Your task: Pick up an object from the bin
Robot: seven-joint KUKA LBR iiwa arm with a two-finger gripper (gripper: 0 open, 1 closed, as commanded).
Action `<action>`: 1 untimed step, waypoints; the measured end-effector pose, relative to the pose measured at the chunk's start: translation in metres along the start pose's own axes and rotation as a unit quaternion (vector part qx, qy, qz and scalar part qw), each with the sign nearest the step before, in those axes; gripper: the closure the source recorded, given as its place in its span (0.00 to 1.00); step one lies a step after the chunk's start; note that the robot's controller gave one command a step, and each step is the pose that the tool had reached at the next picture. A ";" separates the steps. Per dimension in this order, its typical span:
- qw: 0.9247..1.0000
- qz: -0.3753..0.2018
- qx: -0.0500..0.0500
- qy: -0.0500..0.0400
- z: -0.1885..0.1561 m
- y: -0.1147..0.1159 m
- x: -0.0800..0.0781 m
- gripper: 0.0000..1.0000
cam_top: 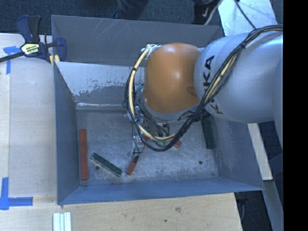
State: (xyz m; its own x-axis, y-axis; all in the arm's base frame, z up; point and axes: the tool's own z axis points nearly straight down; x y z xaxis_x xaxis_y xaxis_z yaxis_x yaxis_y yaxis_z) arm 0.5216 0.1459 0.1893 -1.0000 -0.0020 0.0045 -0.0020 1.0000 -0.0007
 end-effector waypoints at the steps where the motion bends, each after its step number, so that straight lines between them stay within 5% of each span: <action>1: 0.984 -0.178 0.000 -0.001 0.121 -0.009 0.010 0.00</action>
Offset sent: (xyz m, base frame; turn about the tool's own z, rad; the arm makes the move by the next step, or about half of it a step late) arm -0.0097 -0.0088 -0.1193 -0.3594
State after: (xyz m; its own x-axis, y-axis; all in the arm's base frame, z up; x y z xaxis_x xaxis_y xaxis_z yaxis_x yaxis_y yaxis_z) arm 0.5111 0.1366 0.0682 -0.9356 -0.3530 0.0031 -0.3530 0.9356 0.0005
